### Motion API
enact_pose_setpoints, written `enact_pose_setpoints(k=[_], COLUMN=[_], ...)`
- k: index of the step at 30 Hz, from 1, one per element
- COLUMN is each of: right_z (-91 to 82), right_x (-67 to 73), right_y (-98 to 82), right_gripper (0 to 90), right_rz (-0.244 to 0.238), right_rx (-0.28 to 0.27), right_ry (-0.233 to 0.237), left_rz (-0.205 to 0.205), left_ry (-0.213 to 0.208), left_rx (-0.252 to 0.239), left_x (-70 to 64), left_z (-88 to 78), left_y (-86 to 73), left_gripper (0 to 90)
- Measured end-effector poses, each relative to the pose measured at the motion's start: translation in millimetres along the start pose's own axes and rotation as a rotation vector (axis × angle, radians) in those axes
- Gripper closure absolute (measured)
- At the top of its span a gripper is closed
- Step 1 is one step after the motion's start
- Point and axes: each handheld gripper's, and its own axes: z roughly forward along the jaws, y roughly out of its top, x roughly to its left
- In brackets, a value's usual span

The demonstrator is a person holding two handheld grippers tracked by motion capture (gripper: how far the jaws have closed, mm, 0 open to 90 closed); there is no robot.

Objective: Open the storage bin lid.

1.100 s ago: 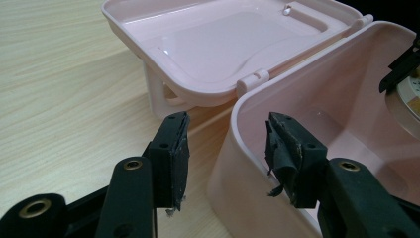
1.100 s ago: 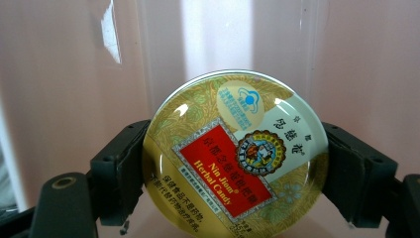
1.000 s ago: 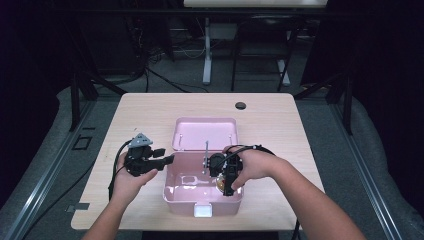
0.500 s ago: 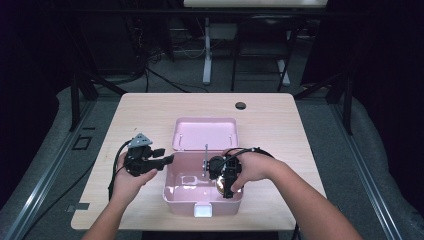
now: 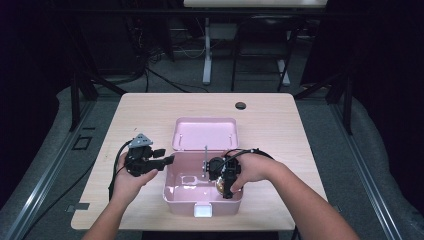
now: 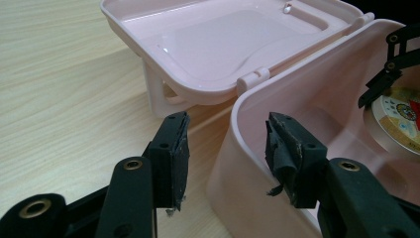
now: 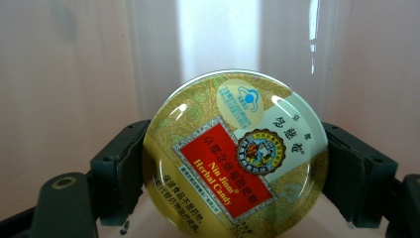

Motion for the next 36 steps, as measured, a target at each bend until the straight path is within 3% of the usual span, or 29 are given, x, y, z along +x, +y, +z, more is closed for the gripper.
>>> enact_pose_setpoints(k=[11, 18, 26, 36], right_z=[0.5, 0.6, 2.3, 13.8], right_x=[0.4, 1.6, 0.8, 1.0], right_y=[-0.2, 0.1, 2.1, 6.2], right_gripper=[19.7, 19.7, 19.7, 19.7], right_rz=[-0.011, -0.044, -0.044, -0.067], right_rx=[-0.002, -0.019, -0.009, 0.041], right_ry=[-0.015, -0.014, -0.006, -0.019], left_rz=[0.000, 0.001, 0.004, 0.005], left_ry=[-0.002, -0.002, -0.004, -0.002], left_rx=[0.001, 0.001, 0.005, 0.001], left_x=[-0.7, -0.6, -0.6, -0.2], left_z=[0.3, -0.1, 0.2, -0.2], left_y=[0.1, 0.1, 0.2, 0.0], left_gripper=[51.2, 51.2, 51.2, 51.2])
